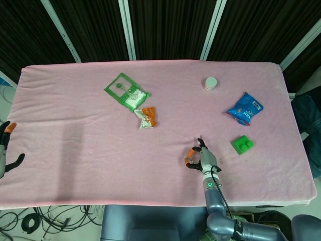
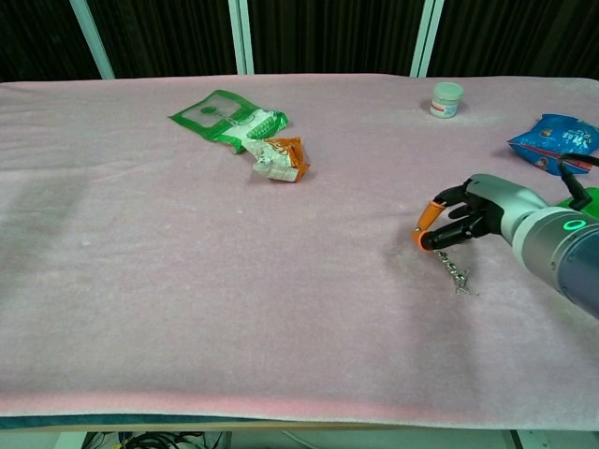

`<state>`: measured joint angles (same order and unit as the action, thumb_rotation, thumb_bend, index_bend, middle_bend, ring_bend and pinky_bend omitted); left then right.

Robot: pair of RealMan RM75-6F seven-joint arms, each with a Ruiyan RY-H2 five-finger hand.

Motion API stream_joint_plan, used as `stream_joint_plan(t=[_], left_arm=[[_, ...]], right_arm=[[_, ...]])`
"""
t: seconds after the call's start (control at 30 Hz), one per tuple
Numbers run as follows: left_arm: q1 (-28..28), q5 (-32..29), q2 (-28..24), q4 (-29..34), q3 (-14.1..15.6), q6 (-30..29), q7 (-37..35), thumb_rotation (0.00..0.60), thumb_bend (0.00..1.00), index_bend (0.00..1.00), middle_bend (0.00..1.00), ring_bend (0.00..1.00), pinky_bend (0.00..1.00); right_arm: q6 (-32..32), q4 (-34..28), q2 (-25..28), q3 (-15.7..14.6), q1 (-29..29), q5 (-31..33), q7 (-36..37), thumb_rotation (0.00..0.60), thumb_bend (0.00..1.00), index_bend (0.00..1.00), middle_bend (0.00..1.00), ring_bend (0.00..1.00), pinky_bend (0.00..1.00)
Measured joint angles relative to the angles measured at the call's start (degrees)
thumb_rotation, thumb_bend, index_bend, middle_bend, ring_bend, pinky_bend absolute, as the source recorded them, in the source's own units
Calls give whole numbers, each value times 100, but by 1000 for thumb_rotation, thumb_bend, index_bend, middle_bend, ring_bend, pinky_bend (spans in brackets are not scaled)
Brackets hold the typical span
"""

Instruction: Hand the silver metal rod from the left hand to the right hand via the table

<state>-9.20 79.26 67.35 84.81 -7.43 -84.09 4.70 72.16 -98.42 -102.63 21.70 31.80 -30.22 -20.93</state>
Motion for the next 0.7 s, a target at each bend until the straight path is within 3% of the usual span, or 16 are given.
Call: stream_joint_plan(t=[0.4, 0.7], left_arm=[[3, -6, 15, -1, -6, -10, 44, 600, 240, 133, 58, 0, 0], [7, -12, 12, -7, -14, -12, 32, 600, 239, 133, 57, 0, 0]], right_arm=[[-37, -28, 62, -37, -80, -23, 129, 600, 374, 591, 21, 89, 205], [82, -219, 249, 116, -55, -83, 73, 600, 374, 592, 21, 89, 205]])
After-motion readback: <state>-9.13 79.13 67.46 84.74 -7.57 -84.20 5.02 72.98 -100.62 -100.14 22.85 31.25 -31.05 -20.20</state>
